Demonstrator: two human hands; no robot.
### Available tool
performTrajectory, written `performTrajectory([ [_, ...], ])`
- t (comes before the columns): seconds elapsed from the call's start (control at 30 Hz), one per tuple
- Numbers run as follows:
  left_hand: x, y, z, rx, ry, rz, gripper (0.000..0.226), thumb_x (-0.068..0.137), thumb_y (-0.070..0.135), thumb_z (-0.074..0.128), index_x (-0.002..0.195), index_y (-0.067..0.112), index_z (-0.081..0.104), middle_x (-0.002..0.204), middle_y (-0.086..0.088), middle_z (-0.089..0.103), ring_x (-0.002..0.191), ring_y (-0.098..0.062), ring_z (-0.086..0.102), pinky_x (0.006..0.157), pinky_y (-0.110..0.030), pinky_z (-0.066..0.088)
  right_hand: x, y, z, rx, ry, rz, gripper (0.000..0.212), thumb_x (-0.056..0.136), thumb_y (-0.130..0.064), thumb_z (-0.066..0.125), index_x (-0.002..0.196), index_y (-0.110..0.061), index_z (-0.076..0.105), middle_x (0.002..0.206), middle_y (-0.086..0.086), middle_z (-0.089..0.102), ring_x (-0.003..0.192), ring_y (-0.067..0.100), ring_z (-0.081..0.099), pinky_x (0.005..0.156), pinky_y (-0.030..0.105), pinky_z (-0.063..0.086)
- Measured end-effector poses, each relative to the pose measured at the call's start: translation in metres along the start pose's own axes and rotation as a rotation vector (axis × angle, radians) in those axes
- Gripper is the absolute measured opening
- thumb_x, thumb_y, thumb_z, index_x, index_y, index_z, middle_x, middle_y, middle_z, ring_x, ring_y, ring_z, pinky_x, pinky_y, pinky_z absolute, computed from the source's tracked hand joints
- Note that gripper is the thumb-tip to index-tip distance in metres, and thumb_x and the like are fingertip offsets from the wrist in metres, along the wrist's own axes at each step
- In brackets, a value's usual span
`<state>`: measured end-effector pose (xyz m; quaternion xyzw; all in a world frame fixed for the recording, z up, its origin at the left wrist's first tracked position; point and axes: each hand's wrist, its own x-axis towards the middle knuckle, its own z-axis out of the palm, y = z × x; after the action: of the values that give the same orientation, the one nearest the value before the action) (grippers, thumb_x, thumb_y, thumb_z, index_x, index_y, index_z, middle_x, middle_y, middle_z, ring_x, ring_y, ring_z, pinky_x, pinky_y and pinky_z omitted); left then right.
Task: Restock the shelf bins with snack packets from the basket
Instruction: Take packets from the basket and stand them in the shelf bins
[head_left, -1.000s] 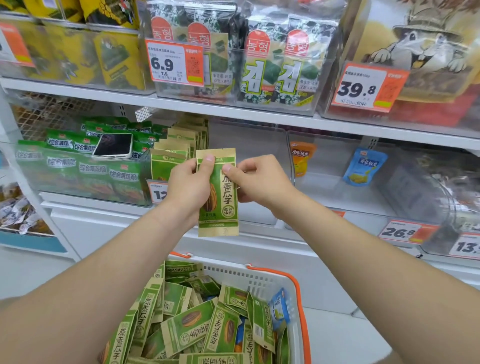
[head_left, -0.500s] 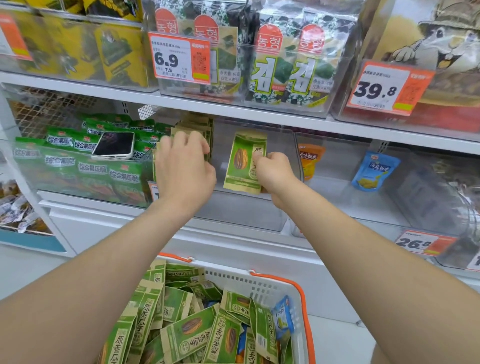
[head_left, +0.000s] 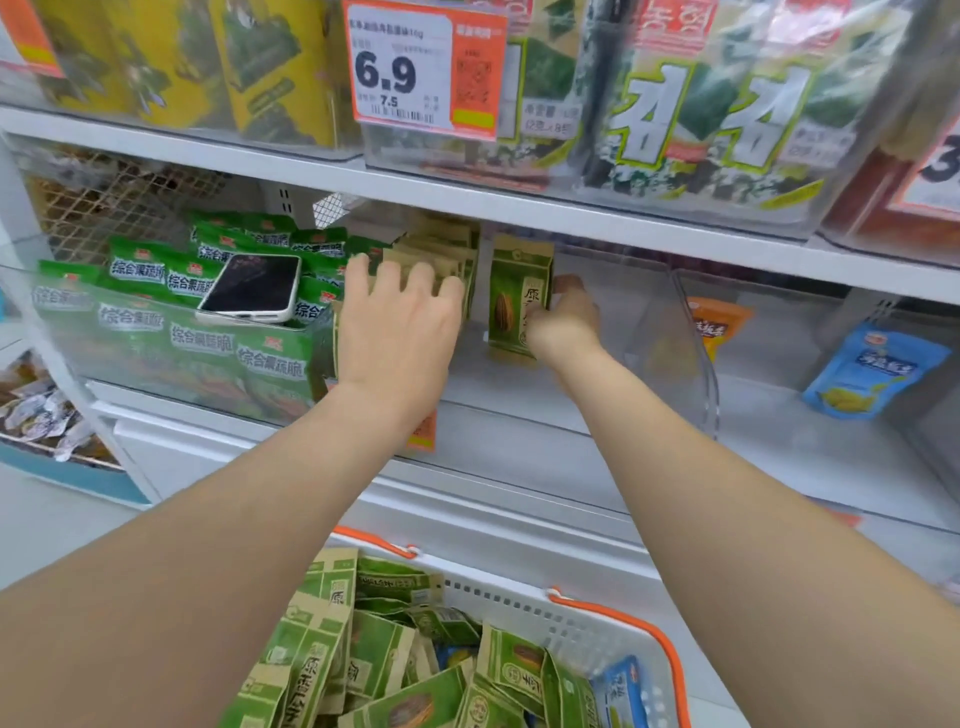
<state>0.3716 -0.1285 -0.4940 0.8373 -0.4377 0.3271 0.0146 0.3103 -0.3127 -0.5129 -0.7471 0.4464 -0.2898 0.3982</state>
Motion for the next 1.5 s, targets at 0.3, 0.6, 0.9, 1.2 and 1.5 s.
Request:
performTrajectory([
  [0.3,-0.002,0.0,0.005,-0.033,-0.072,0.018,0.02,0.075,0.008,0.063,0.089,0.017,0.075,0.113,-0.011,0.064,0.107,-0.039,0.057,0.099,-0.05,0.04,0.035,-0.016,0.021,-0.149,0.06,-0.019,0.035,0.102,-0.02,0.058,0.137,-0.014,0.055,0.138,0.01,0.061,0.127,0.032,0.058,0.094,0.03,0.049],
  [0.6,-0.001,-0.002,0.005,-0.039,-0.075,0.01,0.018,0.074,0.009,0.065,0.087,0.018,0.075,0.113,-0.01,0.065,0.107,-0.039,0.058,0.099,-0.049,0.04,0.033,-0.002,0.023,-0.05,-0.014,-0.083,0.035,0.099,-0.008,0.052,0.133,-0.016,0.056,0.136,0.008,0.062,0.118,0.028,0.062,0.089,0.031,0.054],
  [0.9,-0.002,-0.002,0.003,-0.036,-0.096,0.02,0.019,0.078,0.012,0.065,0.092,0.019,0.076,0.121,-0.01,0.062,0.115,-0.04,0.055,0.105,-0.051,0.037,0.029,-0.002,0.024,-0.13,-0.117,-0.152,0.047,0.098,-0.003,0.051,0.145,-0.006,0.05,0.146,0.013,0.051,0.124,0.03,0.058,0.083,0.026,0.048],
  [1.2,-0.008,-0.008,-0.002,-0.138,0.069,0.065,0.021,0.084,0.024,0.065,0.102,0.012,0.067,0.119,-0.014,0.062,0.111,-0.041,0.05,0.098,-0.051,0.039,0.025,-0.001,0.021,-0.334,-0.287,-0.111,0.044,0.097,-0.005,0.056,0.14,-0.004,0.059,0.142,0.016,0.057,0.127,0.034,0.058,0.1,0.033,0.051],
  [1.5,-0.028,-0.01,-0.048,-0.521,0.02,0.164,0.026,0.084,0.039,0.065,0.069,0.023,0.05,0.077,0.002,0.055,0.083,-0.031,0.053,0.065,-0.037,0.038,-0.045,-0.026,-0.022,-0.589,-0.226,-0.511,0.025,0.093,-0.023,0.041,0.095,-0.01,0.063,0.1,0.015,0.067,0.095,0.04,0.063,0.076,0.036,0.05],
])
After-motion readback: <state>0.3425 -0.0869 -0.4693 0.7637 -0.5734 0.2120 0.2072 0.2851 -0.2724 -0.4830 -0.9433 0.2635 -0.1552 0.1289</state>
